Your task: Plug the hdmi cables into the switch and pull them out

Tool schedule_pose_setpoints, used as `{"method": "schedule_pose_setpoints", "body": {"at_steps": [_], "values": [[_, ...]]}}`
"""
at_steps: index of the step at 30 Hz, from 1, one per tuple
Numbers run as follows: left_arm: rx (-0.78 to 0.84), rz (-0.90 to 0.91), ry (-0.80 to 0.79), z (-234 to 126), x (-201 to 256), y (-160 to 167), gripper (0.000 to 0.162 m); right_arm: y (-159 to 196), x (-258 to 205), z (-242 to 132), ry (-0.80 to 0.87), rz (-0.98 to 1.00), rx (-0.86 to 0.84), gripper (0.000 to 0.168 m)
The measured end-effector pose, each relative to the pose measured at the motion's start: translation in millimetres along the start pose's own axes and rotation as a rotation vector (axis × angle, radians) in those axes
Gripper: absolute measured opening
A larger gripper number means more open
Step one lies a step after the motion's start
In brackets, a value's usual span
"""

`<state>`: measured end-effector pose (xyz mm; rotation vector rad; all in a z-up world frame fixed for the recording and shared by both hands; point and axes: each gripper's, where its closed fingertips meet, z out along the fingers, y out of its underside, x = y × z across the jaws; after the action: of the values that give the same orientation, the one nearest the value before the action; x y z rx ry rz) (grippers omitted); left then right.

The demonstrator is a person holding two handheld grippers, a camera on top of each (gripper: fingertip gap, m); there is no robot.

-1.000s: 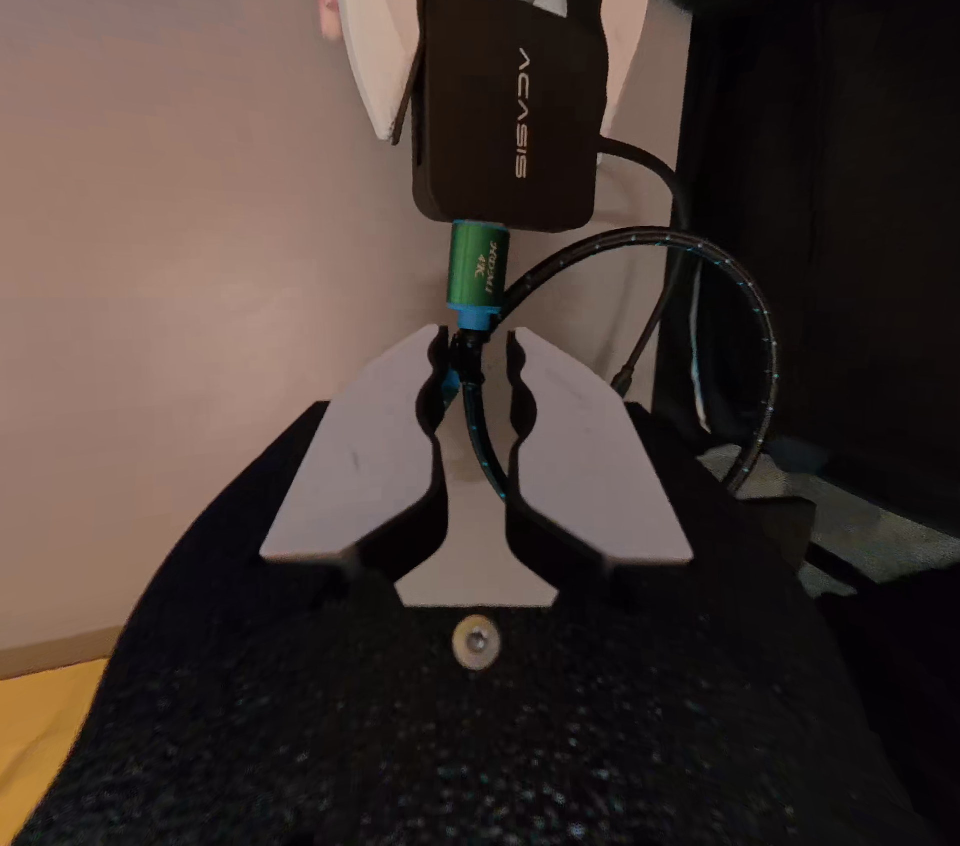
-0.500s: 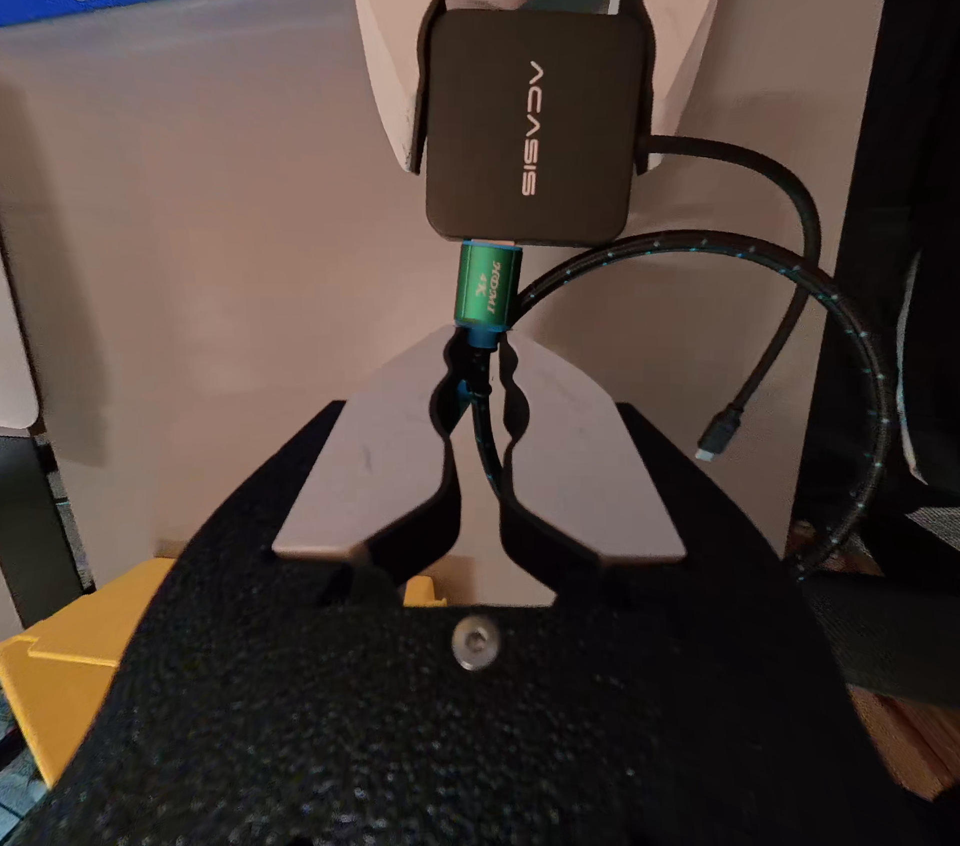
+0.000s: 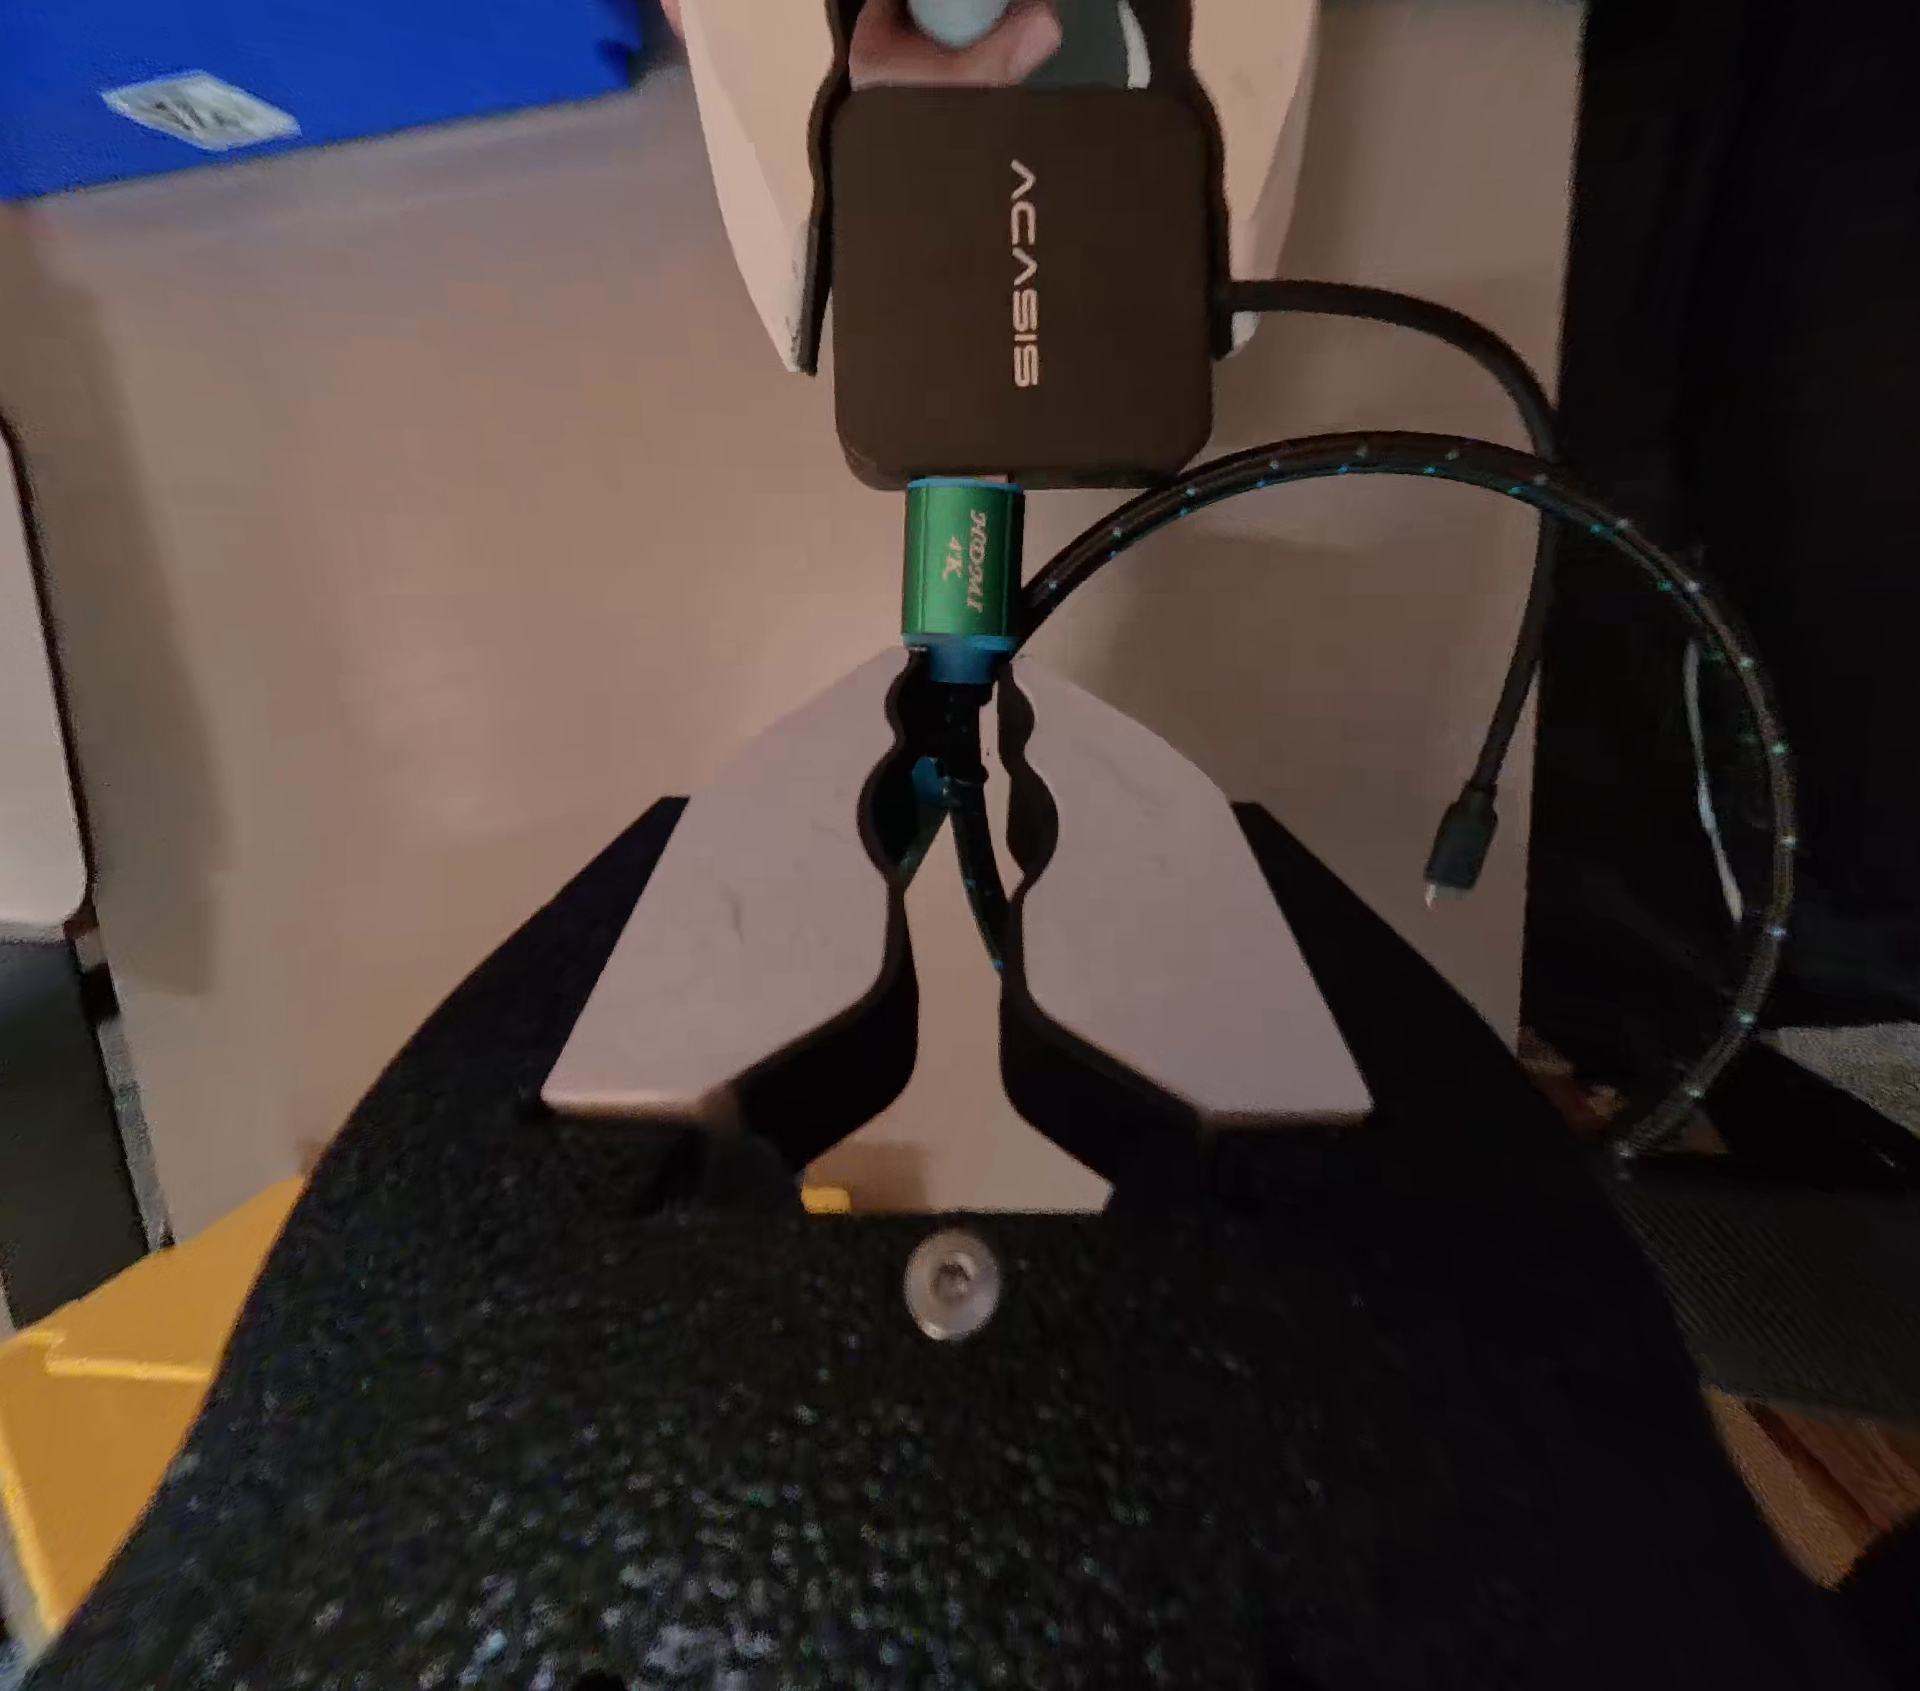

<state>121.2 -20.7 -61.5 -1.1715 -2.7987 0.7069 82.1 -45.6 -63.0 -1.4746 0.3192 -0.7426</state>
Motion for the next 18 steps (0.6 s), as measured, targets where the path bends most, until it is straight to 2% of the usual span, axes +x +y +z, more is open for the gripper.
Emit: {"method": "schedule_pose_setpoints", "body": {"at_steps": [2, 4, 10, 12, 18], "values": [[0.093, -0.050, 0.017, -10.1, -1.6, -8.5, 0.011, -9.6, 3.4, -1.0, 0.018, 0.021, 0.053, 0.073], [0.121, -0.085, -0.016, -11.0, -6.9, -10.0, 0.011, -8.3, 7.5, -1.6, 0.038, 0.034, 0.054, 0.073], [0.002, -0.053, -0.164, 6.9, -13.4, 2.1, 0.009, 8.5, 11.1, -1.6, 0.066, 0.036, -0.037, 0.073], [0.056, -0.096, -0.144, 4.0, -11.2, -3.8, 0.009, 2.5, 9.7, -4.2, 0.052, 0.045, -0.002, 0.073], [0.093, -0.058, -0.021, -0.9, 1.5, -7.4, 0.009, -4.0, -0.1, -3.6, -0.009, 0.073, 0.052, 0.073]]}}
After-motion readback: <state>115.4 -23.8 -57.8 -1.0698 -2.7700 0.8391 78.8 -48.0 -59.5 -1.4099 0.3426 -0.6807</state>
